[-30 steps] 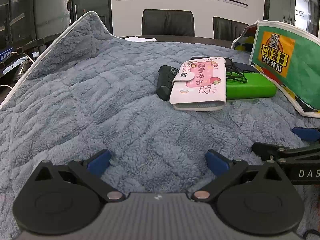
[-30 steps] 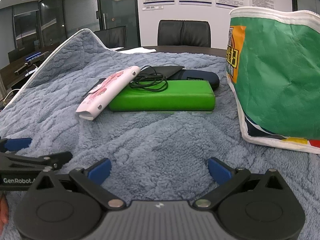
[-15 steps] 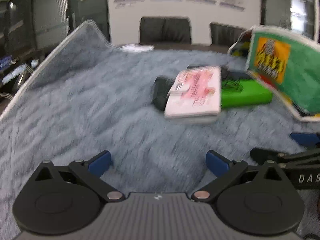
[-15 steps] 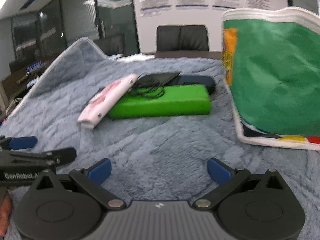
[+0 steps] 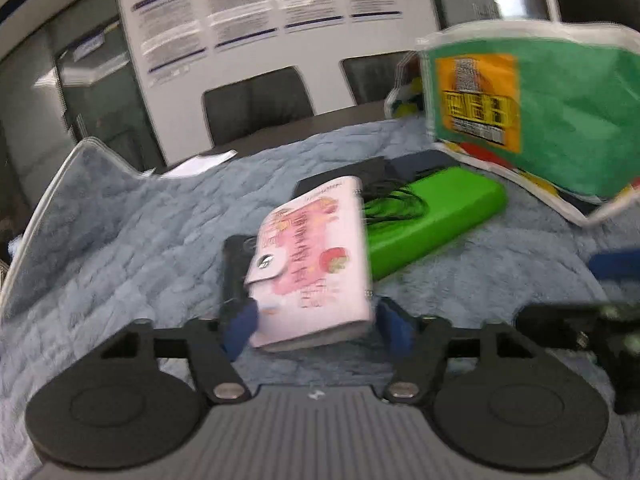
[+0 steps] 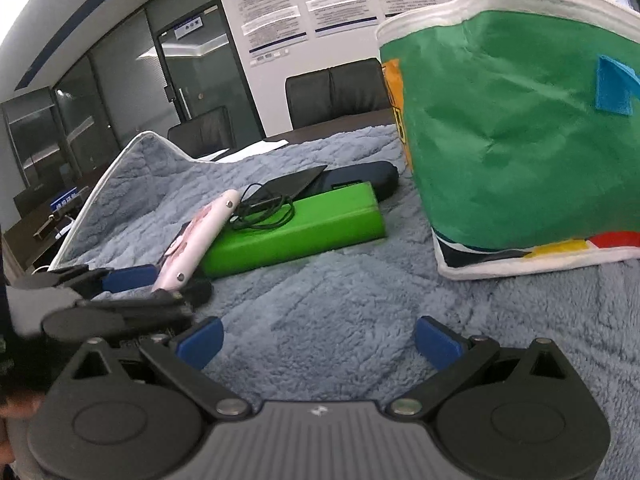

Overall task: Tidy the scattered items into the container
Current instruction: 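Lower the left gripper onto the pink wallet and close on it, then close the right gripper on the pink wallet while the left gripper holds it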

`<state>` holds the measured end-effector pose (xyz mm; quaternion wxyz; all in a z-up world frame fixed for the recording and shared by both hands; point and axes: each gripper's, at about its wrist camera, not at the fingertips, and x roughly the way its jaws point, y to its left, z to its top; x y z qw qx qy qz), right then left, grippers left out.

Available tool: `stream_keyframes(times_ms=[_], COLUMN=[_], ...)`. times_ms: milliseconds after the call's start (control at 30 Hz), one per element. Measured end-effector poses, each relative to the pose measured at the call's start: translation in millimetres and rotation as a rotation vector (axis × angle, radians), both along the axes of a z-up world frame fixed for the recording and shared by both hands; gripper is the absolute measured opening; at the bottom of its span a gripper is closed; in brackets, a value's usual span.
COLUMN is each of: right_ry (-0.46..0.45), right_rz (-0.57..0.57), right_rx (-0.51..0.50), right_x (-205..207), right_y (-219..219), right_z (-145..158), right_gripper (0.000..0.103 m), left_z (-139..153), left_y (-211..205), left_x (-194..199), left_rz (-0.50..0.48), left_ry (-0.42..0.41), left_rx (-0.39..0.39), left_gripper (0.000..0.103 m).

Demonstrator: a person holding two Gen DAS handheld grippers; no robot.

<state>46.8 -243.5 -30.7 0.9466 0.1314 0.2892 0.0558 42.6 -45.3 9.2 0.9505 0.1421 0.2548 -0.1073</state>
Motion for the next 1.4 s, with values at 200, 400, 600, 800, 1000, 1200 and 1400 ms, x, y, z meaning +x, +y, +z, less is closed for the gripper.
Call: stream_keyframes(times_ms=[200,400,600,800,1000,1200,1400], right_ry=[0.0,-0.145,-0.421,-0.335,-0.393,-0.444,-0.466], right_rz=[0.0,0.172,0.655,0.931,0.992,1.007,1.067], right_rx=[0.013,-0.206,-0.607,-0.591,-0.481,-0.452,-0.467], right_x=[0,-29,-44,6,0,-55,-74], right_y=[-3,5,30,45,43,19,11], right_z=[-1,19,18,8,13,44,31], right_gripper=[0.102,0.087,0.087,0.053,0.022,0.025,0.077], left_z=[13,22,12,-1,-5,5,-4], left_y=[24,62,109,99,104,124,96], left_x=[-3,-52,-87,-68,-66,-80,-82], left_rz=[0.012,-0.225,-0.586,-0.525,-0.481,-0.702,-0.909], left_ry=[-0.027,0.007,0.038,0.111,0.107,0.057,0.16], left_rx=[-0.096,-0.154,-0.257,-0.221,-0.228,-0.394,-0.305], left_gripper=[0.023,0.017,0.018,0.032,0.021,0.019,0.016])
